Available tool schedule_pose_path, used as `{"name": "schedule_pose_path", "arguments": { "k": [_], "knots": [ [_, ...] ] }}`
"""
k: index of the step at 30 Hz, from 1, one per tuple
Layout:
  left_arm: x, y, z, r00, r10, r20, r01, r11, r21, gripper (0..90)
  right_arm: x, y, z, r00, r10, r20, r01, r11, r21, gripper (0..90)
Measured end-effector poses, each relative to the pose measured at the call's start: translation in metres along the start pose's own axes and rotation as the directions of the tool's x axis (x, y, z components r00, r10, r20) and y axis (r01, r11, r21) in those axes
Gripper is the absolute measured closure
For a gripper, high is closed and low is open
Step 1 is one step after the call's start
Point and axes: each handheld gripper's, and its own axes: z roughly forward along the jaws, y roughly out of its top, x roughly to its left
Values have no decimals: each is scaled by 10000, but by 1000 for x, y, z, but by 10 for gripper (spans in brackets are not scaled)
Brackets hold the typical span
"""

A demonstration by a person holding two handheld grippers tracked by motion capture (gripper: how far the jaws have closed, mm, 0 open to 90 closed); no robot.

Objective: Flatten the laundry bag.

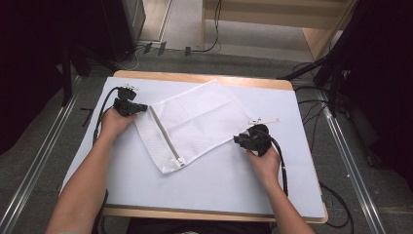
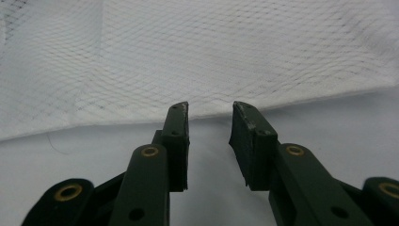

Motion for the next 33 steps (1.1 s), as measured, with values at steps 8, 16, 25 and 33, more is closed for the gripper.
{"name": "schedule_pose_path", "arguments": {
  "k": [8,16,25,33],
  "knots": [
    [-3,-10,-9,9939,-583,935,582,9983,31,900,-12,1,-1,9977,222,643,-218,9997,-67,683],
    [-23,-25,-23,9941,-329,1032,324,9995,66,900,-24,3,-2,9944,550,907,-535,9984,-190,629],
    [-40,-44,-36,9901,-317,1368,299,9994,156,900,-26,5,4,9906,607,1228,-583,9980,-229,535],
    [-49,-51,-39,9853,-279,1685,258,9996,149,900,-20,8,14,9810,77,1937,-18,9995,-302,617]
  ]
}}
